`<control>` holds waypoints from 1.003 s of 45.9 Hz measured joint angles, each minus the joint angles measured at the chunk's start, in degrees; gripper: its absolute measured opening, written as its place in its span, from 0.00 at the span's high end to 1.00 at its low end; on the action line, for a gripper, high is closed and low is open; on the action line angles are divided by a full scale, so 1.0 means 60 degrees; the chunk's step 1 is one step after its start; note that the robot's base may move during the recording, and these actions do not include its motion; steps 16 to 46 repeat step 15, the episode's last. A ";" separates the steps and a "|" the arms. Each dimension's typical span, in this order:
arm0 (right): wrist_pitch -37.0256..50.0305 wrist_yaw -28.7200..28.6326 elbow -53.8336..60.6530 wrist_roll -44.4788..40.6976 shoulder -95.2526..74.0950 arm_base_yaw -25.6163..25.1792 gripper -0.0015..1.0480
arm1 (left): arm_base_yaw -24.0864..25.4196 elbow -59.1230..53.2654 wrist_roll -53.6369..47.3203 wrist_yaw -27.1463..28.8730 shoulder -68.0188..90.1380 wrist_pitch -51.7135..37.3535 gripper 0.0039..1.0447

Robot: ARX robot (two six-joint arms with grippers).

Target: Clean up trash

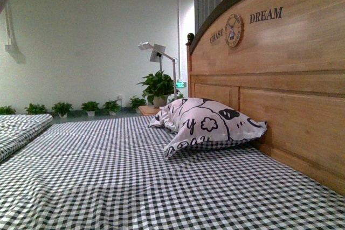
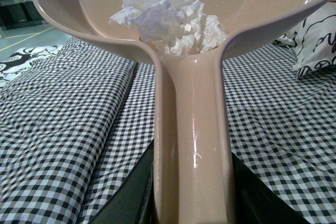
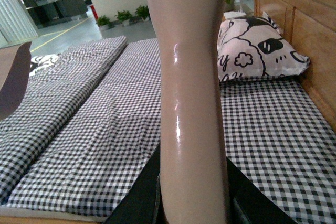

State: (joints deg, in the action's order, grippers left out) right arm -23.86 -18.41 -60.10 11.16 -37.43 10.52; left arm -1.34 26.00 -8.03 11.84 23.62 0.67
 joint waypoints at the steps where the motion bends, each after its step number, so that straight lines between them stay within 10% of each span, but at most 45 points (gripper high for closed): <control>1: 0.0000 -0.0004 0.0000 -0.0004 0.0000 0.0000 0.82 | 0.0000 0.0000 0.0000 0.0000 0.0000 0.0000 0.75; 46: 0.0000 0.0000 0.0000 0.0000 0.0000 0.0000 0.82 | 0.0000 0.0000 0.0000 0.0000 0.0000 0.0000 0.75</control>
